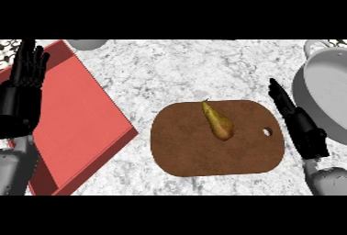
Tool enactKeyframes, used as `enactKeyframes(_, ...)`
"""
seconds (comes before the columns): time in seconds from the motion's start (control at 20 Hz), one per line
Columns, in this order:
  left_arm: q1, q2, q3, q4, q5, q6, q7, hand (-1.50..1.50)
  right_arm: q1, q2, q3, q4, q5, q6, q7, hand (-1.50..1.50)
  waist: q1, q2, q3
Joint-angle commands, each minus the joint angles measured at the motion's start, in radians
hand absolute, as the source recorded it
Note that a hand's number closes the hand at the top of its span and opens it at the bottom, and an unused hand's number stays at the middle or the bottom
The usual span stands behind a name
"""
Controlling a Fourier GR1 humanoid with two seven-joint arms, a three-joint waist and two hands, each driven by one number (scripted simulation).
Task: Pick the pear from the cutting board and place it in the pot
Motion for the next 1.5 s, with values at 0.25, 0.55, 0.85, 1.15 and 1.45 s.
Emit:
enactKeyframes(0.25,0.129,-0.123,-0.082,0.039,0.015,0.016,0.033,0.0,-0.243,-0.045,-0.117,-0.259,-0.057,0.168,-0.515,1.5,-0.017,-0.028,-0.009)
enactKeyframes(0.55,0.258,-0.23,-0.16,0.054,-0.017,0.046,-0.056,0.0,-0.013,0.023,-0.182,-0.04,0.112,-0.04,-0.858,-1.5,-0.037,-0.007,-0.014)
enactKeyframes(0.85,0.269,-0.266,-0.191,0.019,-0.055,0.082,-0.041,0.0,0.126,0.026,-0.158,-0.109,0.14,0.033,-1.089,-1.5,-0.044,-0.011,-0.017)
enactKeyframes(1.15,0.292,-0.241,-0.163,-0.014,-0.037,0.064,-0.03,0.0,0.196,-0.095,-0.08,-0.269,0.432,-0.058,-0.709,-1.5,-0.047,-0.015,-0.02)
enactKeyframes(1.45,0.311,-0.239,-0.179,-0.031,-0.045,0.054,-0.033,0.0,0.18,-0.165,0.026,-0.283,0.753,-0.029,-0.389,-1.5,-0.034,-0.013,-0.021)
